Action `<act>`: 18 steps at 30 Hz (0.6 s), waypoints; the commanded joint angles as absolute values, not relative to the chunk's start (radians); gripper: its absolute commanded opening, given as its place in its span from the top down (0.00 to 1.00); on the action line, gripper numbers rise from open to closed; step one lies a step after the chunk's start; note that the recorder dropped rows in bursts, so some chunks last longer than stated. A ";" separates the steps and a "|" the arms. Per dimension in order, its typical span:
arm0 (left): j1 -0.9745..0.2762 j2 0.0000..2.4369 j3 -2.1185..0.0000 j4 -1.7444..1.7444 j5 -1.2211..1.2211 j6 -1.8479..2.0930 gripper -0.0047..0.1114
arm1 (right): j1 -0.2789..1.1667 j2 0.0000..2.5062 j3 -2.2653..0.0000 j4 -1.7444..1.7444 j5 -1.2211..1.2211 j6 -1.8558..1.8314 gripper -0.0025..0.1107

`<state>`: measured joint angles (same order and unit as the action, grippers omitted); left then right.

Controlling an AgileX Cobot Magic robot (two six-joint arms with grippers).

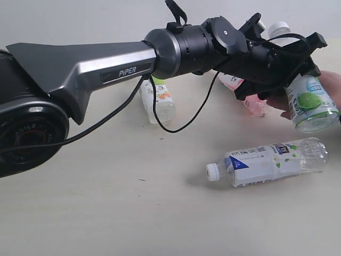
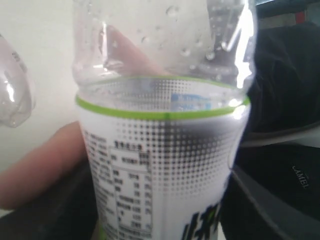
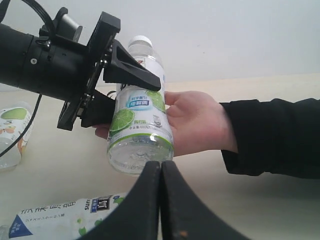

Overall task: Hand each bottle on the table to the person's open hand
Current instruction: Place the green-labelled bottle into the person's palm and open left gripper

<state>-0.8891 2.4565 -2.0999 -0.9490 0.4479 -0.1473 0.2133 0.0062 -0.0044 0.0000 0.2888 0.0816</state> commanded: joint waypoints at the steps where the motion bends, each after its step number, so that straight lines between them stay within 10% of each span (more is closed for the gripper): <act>1: -0.888 2.454 -2.107 -0.961 0.455 -0.157 0.89 | 0.208 0.000 0.000 0.000 0.283 0.082 0.98; 11: -0.888 2.454 -2.107 -0.961 0.477 -0.142 0.35 | 0.208 0.000 0.000 0.000 0.283 0.082 0.98; 18: -0.888 2.454 -2.107 -0.959 0.477 -0.085 0.26 | 0.208 0.000 0.000 0.000 0.283 0.082 0.98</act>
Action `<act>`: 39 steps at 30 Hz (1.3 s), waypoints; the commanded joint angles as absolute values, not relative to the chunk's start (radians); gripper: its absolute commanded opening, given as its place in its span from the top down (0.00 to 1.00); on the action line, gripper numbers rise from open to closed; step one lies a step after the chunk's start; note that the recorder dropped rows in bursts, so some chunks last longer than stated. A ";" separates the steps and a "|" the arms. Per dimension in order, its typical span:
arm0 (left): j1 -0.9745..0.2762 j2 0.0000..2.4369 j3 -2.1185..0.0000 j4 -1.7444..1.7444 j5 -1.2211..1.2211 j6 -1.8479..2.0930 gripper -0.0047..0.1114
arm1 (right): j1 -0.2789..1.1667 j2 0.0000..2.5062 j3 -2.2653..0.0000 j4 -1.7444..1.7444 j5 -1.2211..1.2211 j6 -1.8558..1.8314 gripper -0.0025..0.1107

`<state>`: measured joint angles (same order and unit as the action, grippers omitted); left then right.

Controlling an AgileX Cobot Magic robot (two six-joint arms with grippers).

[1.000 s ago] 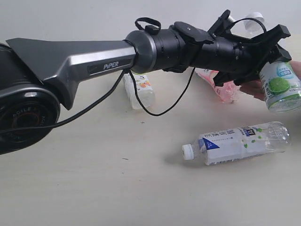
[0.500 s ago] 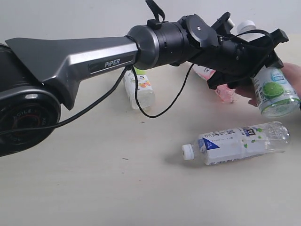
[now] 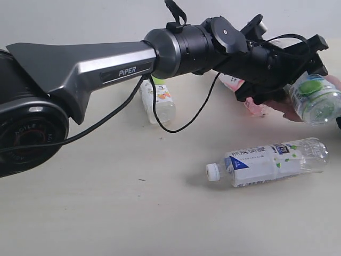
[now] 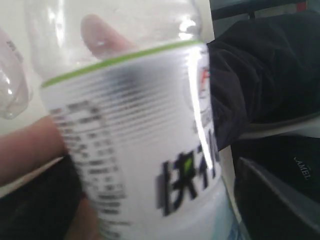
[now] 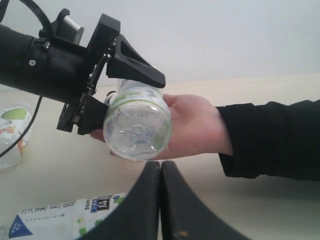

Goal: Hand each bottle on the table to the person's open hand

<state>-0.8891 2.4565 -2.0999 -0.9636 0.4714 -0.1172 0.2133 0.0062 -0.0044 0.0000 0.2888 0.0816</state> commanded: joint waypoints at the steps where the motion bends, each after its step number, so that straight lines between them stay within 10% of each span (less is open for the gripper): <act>1: -0.888 2.454 -2.107 -0.959 0.477 -0.083 0.26 | 0.208 0.000 0.000 0.000 0.283 0.082 0.98; 33: -0.836 2.345 -2.107 -0.908 0.689 -0.030 0.27 | 0.208 0.000 0.000 0.000 0.285 0.082 0.98; 39: -0.836 2.289 -2.107 -0.826 0.747 -0.030 0.60 | 0.208 0.000 0.000 0.000 0.285 0.082 0.98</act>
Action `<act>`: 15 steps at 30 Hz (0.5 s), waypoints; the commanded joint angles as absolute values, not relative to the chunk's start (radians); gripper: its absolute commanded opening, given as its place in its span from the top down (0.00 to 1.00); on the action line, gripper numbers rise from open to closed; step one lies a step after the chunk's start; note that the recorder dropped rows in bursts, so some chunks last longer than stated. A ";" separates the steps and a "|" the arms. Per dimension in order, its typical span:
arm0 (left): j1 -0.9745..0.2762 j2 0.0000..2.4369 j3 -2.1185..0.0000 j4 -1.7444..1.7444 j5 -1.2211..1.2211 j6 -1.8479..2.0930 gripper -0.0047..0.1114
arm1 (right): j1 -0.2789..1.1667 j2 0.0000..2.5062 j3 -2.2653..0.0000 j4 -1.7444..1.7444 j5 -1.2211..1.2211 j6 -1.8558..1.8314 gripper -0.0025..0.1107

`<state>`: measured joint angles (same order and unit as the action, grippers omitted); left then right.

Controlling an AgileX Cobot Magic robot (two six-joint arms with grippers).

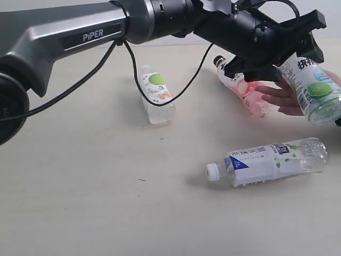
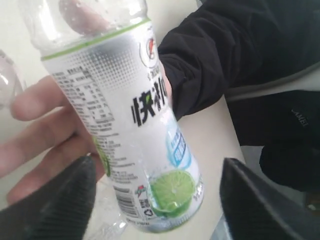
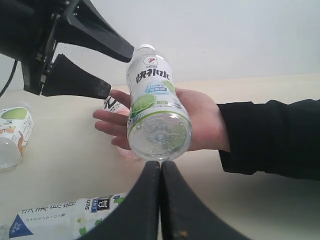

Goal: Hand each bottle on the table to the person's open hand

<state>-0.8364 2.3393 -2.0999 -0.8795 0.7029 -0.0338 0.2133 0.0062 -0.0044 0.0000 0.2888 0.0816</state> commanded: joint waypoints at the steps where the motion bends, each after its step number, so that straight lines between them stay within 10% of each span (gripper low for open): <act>1: -0.836 2.278 -2.107 -0.808 0.757 -0.030 0.68 | 0.208 0.000 0.000 0.000 0.285 0.082 0.98; 4: -0.836 2.241 -2.107 -0.749 0.812 -0.026 0.95 | 0.208 0.000 0.000 0.000 0.285 0.082 0.98; 15: -0.848 2.043 -1.943 -0.528 0.883 0.072 0.95 | 0.208 0.000 0.000 0.000 0.285 0.082 0.98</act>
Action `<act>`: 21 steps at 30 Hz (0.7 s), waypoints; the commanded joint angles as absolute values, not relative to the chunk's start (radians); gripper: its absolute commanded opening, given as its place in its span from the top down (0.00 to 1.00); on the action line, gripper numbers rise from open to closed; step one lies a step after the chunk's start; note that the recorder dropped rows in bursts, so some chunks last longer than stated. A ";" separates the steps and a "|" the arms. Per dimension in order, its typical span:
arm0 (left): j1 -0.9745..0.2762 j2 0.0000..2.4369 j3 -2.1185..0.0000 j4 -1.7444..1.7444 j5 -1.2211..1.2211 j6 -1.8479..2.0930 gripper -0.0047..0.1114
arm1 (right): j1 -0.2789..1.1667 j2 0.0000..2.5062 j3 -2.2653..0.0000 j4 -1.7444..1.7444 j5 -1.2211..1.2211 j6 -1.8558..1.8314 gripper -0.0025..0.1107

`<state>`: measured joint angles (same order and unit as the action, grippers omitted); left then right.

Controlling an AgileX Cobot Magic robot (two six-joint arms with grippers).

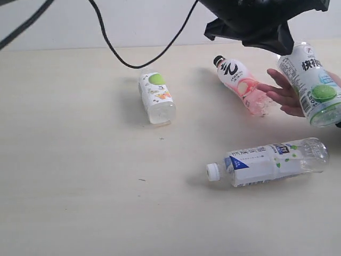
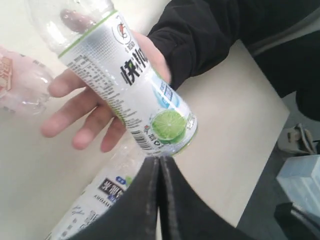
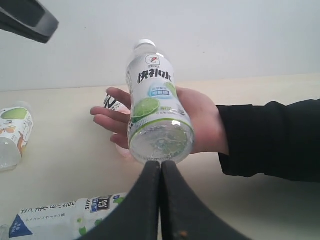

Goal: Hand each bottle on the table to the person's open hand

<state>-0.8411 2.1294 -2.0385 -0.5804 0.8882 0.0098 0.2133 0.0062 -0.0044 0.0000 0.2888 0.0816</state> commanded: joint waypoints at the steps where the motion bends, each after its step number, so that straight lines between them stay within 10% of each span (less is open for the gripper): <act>1: -0.848 2.016 -1.898 -0.526 0.867 0.088 0.95 | 0.208 0.000 0.000 0.000 0.285 0.082 0.98; 21: -0.848 1.087 -0.585 -0.526 -0.037 0.288 0.96 | 0.208 0.000 0.000 0.000 0.285 0.082 0.98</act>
<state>-0.8431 1.2119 -0.7172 -0.5256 0.0966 0.2800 0.2133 0.0062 -0.0044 0.0000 0.2888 0.0816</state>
